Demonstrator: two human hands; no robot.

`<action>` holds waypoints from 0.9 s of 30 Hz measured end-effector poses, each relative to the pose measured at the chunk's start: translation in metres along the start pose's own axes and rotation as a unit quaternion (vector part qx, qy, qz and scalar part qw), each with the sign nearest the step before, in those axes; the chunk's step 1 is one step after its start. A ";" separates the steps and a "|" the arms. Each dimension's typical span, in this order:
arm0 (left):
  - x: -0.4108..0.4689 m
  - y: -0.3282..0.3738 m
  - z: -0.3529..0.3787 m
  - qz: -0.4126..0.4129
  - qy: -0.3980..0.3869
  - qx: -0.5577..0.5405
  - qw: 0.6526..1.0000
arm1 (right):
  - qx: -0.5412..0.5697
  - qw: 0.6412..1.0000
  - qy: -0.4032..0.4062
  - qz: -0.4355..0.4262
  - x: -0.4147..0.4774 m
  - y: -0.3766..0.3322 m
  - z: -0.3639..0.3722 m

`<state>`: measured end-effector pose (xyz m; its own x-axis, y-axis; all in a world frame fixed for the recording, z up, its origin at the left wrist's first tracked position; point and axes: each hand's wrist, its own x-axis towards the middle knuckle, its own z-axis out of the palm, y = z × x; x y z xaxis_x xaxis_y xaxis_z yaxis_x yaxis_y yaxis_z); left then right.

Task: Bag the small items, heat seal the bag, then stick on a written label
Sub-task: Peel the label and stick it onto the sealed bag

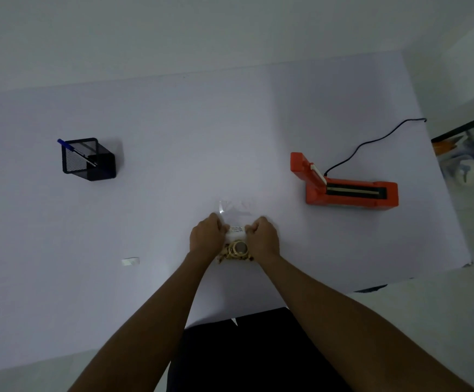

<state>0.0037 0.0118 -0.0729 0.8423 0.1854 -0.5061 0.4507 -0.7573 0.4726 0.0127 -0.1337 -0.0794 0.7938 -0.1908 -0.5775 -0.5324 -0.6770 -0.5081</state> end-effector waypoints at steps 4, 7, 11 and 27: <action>-0.001 -0.003 0.002 0.012 -0.003 0.004 1.000 | -0.013 0.999 0.003 -0.031 -0.007 -0.001 -0.003; 0.000 -0.006 0.002 0.021 -0.011 0.008 1.000 | -0.032 0.999 -0.002 -0.037 -0.005 -0.001 -0.002; -0.003 -0.007 0.004 0.024 -0.025 -0.006 0.999 | 0.003 0.999 -0.013 -0.037 0.001 0.006 -0.006; -0.043 -0.031 -0.003 -0.133 0.002 -0.242 0.961 | 0.134 0.980 -0.133 -0.056 -0.019 0.026 -0.021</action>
<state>-0.0457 0.0290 -0.0640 0.6786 0.3353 -0.6535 0.7345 -0.3021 0.6077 -0.0096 -0.1624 -0.0680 0.7665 0.0901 -0.6359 -0.5323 -0.4651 -0.7074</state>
